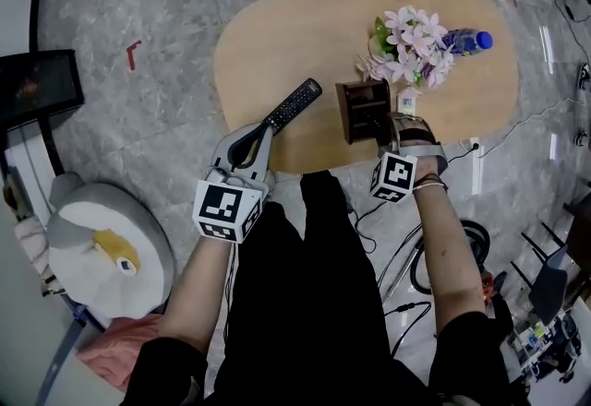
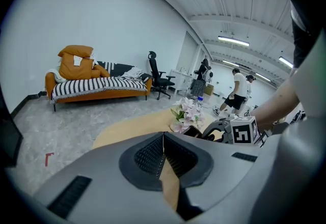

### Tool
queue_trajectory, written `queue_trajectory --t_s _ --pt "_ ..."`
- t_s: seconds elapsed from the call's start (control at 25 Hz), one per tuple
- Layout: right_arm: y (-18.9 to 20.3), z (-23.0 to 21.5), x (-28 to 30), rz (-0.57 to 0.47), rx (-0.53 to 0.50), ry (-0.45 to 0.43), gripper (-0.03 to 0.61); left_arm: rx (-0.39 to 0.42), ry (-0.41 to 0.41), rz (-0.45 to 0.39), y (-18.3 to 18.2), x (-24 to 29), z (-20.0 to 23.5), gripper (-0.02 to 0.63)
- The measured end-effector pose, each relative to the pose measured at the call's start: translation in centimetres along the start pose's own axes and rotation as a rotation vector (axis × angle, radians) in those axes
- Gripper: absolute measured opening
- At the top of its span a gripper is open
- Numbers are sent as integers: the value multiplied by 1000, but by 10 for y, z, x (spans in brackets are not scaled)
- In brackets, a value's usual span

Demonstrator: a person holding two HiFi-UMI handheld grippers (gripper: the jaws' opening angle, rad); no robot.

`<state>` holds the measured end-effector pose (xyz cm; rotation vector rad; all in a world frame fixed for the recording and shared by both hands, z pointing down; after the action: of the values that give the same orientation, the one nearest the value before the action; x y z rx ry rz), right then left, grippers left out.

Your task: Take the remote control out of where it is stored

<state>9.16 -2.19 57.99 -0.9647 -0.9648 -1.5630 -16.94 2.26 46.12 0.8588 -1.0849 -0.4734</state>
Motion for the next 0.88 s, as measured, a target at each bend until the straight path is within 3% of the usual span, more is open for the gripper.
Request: queue_trajectory --t_s 0.08,0.4,0.68,0.88 --pt "-4 -1 -3 -3 17 -7 112 -2 1 -1 1 -3 2 7" --pt "-17 -5 -28 -16 121 8 104 18 39 -23 -7 -13 3 8" --pt "-31 3 -61 -19 190 77 104 62 85 -22 -9 -27 5 8" --pt "-35 11 -93 -4 274 157 104 136 165 4 -14 -29 -7 7"
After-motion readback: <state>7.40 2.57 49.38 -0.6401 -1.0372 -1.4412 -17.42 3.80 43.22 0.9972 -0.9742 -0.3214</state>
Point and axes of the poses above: the fingertips, and each gripper's own axes: x forward along the fingers, z to its left, y out of its underside, the point moved 7 cm from there along -x, backward along the fingers, and after that the axes turned 3 degrees about x, right-handed, at the moved point
